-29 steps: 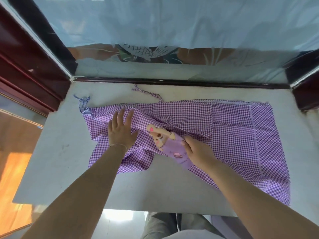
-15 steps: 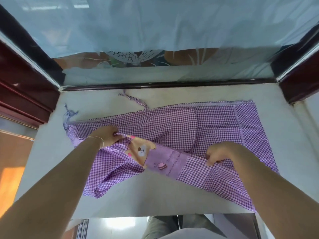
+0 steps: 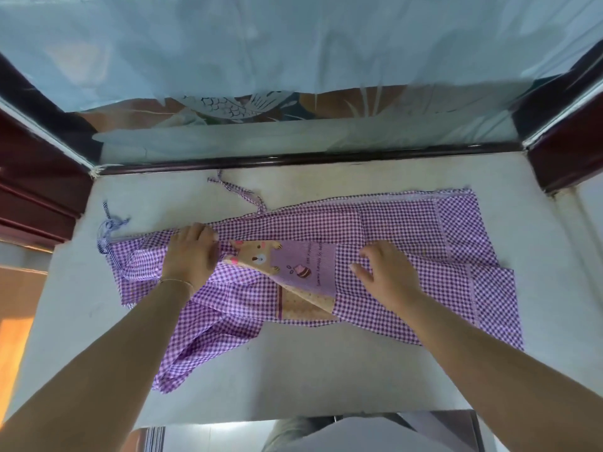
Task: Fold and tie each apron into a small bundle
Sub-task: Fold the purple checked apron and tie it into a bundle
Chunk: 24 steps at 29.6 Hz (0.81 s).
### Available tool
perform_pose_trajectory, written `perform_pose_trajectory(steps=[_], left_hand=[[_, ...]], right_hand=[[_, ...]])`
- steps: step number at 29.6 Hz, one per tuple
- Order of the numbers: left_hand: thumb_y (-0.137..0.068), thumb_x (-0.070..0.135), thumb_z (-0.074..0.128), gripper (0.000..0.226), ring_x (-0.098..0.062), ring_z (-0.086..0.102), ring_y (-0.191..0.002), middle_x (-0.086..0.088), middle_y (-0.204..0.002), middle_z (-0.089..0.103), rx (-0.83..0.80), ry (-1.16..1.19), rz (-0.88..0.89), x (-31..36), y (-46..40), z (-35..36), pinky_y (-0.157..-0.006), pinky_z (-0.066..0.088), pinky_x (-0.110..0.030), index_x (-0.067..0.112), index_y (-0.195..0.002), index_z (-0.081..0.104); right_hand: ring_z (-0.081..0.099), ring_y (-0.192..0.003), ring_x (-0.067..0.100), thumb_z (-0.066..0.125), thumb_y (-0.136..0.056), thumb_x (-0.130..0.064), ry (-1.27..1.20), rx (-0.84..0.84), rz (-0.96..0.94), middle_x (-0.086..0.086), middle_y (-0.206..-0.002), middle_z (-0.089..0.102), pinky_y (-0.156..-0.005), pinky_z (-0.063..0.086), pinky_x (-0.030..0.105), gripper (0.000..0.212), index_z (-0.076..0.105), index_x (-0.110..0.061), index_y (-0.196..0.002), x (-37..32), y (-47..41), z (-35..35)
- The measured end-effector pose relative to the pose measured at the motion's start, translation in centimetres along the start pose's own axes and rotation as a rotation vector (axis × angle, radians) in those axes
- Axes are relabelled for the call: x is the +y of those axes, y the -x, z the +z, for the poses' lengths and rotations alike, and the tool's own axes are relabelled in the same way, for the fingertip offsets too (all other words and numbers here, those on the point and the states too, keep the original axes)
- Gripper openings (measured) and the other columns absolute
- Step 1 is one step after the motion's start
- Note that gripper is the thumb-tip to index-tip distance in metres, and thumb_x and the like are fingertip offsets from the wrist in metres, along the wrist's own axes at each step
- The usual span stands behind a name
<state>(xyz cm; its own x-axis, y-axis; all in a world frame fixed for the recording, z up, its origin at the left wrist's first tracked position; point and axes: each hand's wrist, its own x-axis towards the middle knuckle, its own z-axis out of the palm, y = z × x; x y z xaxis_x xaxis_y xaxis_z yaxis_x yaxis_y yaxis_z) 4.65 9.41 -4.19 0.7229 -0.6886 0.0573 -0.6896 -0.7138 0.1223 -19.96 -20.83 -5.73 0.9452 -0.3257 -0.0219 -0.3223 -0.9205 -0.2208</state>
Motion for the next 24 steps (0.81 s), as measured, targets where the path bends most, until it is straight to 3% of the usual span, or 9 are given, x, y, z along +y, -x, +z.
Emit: perform_pose_trajectory(steps=[3,8,10,12,14,16,18,20,24], left_hand=[[-0.088,0.047,0.042,0.046,-0.034,0.058,-0.089,-0.011,-0.103,0.061,-0.157,0.050,0.174,1.9,1.0,1.0,-0.070,0.049,-0.043,0.009,-0.107,0.060],[-0.093,0.067,0.012,0.081,-0.034,0.066,-0.087,-0.011,-0.101,0.070,-0.322,0.117,0.131,2.5,1.5,1.7,-0.070,0.054,-0.041,0.011,-0.103,0.070],[-0.095,0.061,0.018,0.074,-0.034,0.062,-0.100,-0.010,-0.116,0.065,-0.355,0.199,-0.023,2.7,1.6,1.7,-0.081,0.052,-0.041,0.010,-0.111,0.069],[-0.098,0.039,0.041,0.046,-0.034,0.054,-0.116,-0.008,-0.138,0.047,-0.389,0.314,-0.236,2.8,1.3,2.3,-0.096,0.046,-0.044,0.009,-0.129,0.058],[-0.094,0.020,0.054,0.050,-0.034,0.040,-0.131,-0.010,-0.151,0.029,-0.425,0.388,-0.361,2.6,0.8,2.6,-0.109,0.035,-0.044,0.008,-0.142,0.042],[-0.093,0.018,0.056,0.057,-0.033,0.038,-0.134,-0.009,-0.154,0.025,-0.495,0.341,-0.375,2.3,0.2,2.6,-0.110,0.033,-0.043,0.012,-0.145,0.036],[-0.094,0.025,0.055,0.051,-0.032,0.049,-0.124,-0.010,-0.145,0.042,-0.572,0.209,-0.371,2.0,-0.4,2.6,-0.102,0.042,-0.043,0.020,-0.143,0.041],[-0.092,0.027,0.056,0.036,-0.031,0.059,-0.105,-0.010,-0.119,0.063,-0.555,0.083,-0.323,2.0,-0.8,2.4,-0.088,0.048,-0.040,0.022,-0.128,0.058],[-0.083,0.011,0.066,0.012,-0.037,0.051,-0.093,-0.012,-0.094,0.067,-0.190,-0.032,-0.095,1.2,0.2,2.8,-0.074,0.044,-0.045,0.007,-0.092,0.073]], right_hand=[[0.056,-0.107,0.025,0.039,-0.082,-0.072,0.055,-0.173,-0.114,0.006,-0.120,0.057,-0.085,0.050,0.041,0.070,0.053,-0.016,-0.122,-1.4,3.5,2.6],[0.038,-0.133,0.024,0.009,-0.081,-0.078,-0.017,-0.389,0.142,0.003,-0.147,0.034,-0.102,0.043,0.042,0.087,0.037,-0.022,-0.140,-0.6,3.4,3.2],[0.032,-0.137,0.026,0.023,-0.089,-0.069,-0.039,-0.432,0.233,0.003,-0.153,0.025,-0.105,0.041,0.046,0.072,0.033,-0.023,-0.143,0.2,3.1,3.2],[0.033,-0.138,0.027,0.038,-0.093,-0.058,-0.066,-0.458,0.309,0.002,-0.158,0.012,-0.105,0.042,0.048,0.066,0.025,-0.022,-0.147,1.1,3.0,3.2],[0.047,-0.129,0.025,0.045,-0.094,-0.052,-0.109,-0.451,0.360,-0.001,-0.160,0.002,-0.097,0.047,0.046,0.067,0.020,-0.022,-0.149,1.9,2.7,3.1],[0.056,-0.120,0.025,0.047,-0.096,-0.046,-0.150,-0.419,0.396,-0.002,-0.161,0.000,-0.091,0.050,0.045,0.066,0.017,-0.022,-0.150,2.8,1.9,2.8],[0.057,-0.118,0.026,0.048,-0.096,-0.043,-0.190,-0.403,0.458,0.002,-0.159,0.013,-0.092,0.049,0.046,0.063,0.021,-0.021,-0.149,3.7,1.0,2.7],[0.058,-0.114,0.028,0.049,-0.096,-0.041,-0.178,-0.400,0.498,0.005,-0.143,0.043,-0.090,0.049,0.044,0.050,0.039,-0.018,-0.139,4.6,0.5,2.6],[0.059,-0.091,0.028,0.051,-0.095,-0.031,0.003,-0.128,0.286,0.006,-0.093,0.065,-0.073,0.046,0.037,0.025,0.065,-0.010,-0.095,5.6,1.0,2.5]])
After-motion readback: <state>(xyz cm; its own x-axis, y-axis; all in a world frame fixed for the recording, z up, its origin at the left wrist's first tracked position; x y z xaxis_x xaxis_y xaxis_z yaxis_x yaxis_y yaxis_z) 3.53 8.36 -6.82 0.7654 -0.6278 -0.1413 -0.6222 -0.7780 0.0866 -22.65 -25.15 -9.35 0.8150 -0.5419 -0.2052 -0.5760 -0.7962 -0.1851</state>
